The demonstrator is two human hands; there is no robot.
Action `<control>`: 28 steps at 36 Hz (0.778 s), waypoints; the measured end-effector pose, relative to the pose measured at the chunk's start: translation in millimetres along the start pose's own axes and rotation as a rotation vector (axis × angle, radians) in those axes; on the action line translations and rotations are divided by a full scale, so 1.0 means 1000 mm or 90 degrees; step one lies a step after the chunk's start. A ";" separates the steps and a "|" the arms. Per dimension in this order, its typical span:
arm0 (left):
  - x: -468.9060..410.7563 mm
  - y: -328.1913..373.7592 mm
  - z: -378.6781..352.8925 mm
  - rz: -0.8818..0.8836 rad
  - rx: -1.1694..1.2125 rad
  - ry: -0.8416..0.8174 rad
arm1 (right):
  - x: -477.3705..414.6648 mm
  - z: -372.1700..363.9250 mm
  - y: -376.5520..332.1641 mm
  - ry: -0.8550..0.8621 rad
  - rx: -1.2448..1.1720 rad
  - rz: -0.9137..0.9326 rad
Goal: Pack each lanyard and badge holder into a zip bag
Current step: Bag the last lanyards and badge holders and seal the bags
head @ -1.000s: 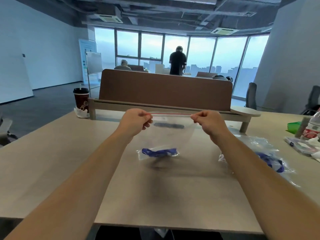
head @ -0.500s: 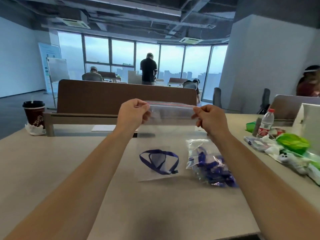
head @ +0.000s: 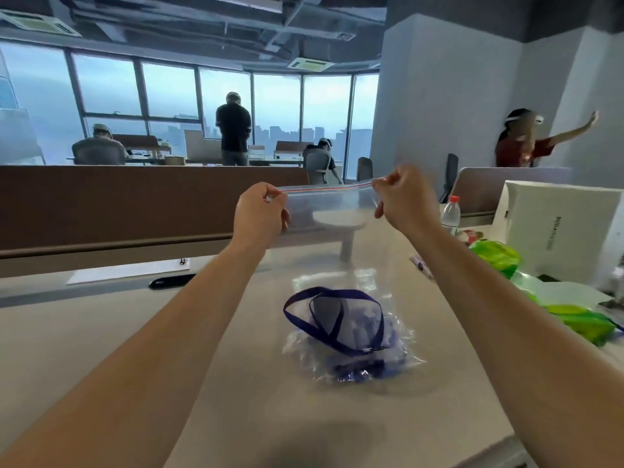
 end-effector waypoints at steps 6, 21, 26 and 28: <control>-0.031 -0.051 -0.052 0.088 -0.047 -0.061 | -0.050 -0.043 0.057 -0.028 0.040 -0.105; -0.030 -0.192 -0.126 0.199 -0.247 -0.188 | -0.070 -0.158 0.177 -0.334 0.194 -0.204; -0.029 -0.222 -0.129 0.261 -0.356 -0.192 | -0.069 -0.167 0.192 -0.320 0.234 -0.235; -0.024 -0.227 -0.130 0.309 -0.320 -0.211 | -0.067 -0.172 0.199 -0.315 0.260 -0.229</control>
Point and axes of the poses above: each hand's wrist, its own x-axis away from the middle knuckle, its own z-axis out of the back of the hand, y = z × x, the point moved 4 cm from there along -x, towards the middle knuckle, and after that the axes turned 8 degrees about -z, right-handed, at the moved point
